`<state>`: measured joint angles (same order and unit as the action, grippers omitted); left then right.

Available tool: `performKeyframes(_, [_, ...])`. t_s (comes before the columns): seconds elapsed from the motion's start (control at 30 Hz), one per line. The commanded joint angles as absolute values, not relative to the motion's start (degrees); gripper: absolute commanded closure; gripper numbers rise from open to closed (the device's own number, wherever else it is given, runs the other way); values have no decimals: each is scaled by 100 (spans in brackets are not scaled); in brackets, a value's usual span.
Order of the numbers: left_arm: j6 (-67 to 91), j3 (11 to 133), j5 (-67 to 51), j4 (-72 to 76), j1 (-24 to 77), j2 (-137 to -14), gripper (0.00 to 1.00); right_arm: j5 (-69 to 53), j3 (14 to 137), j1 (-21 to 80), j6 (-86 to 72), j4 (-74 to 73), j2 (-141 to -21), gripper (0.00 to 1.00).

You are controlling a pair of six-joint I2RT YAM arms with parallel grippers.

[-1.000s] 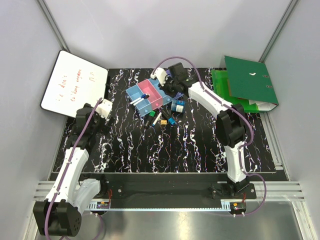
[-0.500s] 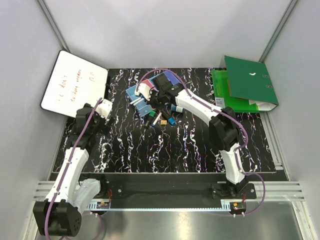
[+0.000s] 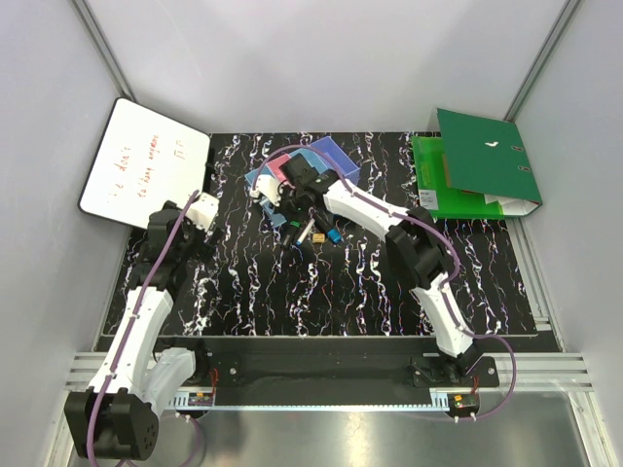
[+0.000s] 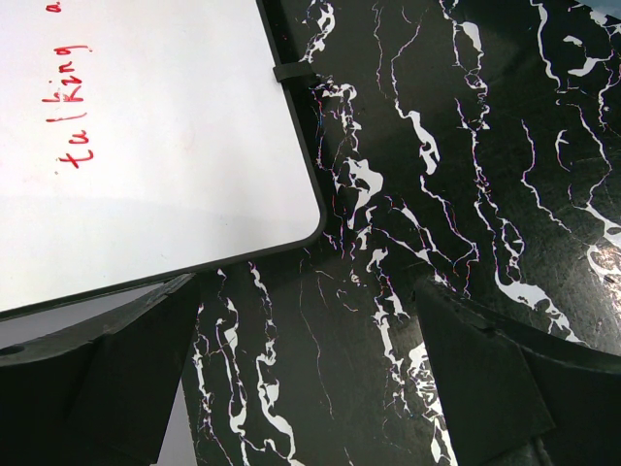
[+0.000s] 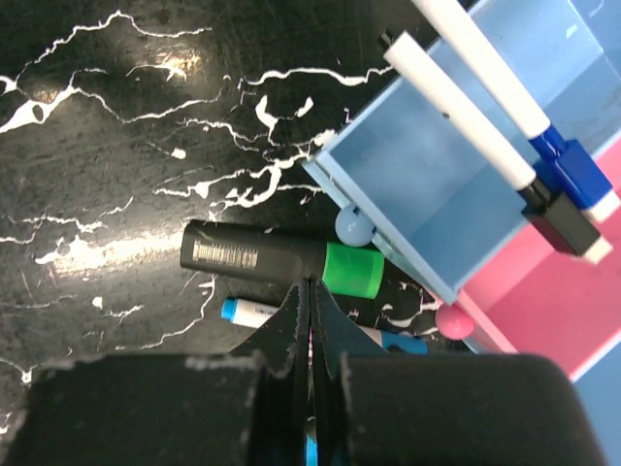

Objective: Sort the stationery into containers
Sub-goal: Move the storage box to the center of the board.

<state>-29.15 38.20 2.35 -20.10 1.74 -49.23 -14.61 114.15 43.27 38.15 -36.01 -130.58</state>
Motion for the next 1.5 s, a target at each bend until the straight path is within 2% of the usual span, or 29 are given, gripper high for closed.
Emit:
performKeyframes(0.0, [-2900, 3823, 255, -1872, 193, -4843, 1, -1442, 11935, 4386, 3797, -3551, -13279, 100])
performKeyframes(1.17, [-2856, 3489, 299, -1819, 193, -4693, 1, -53, 14053, 4438, 3744, -2523, -15064, 100])
performKeyframes(1.33, [-2874, 3480, 325, -1819, 193, -4676, 1, -175, 14063, 4447, 3631, -2522, -14968, 100])
performKeyframes(1.47, [-2892, 3489, 369, -1863, 193, -4623, 1, -430, 13545, 4447, 3305, -2522, -14231, 100])
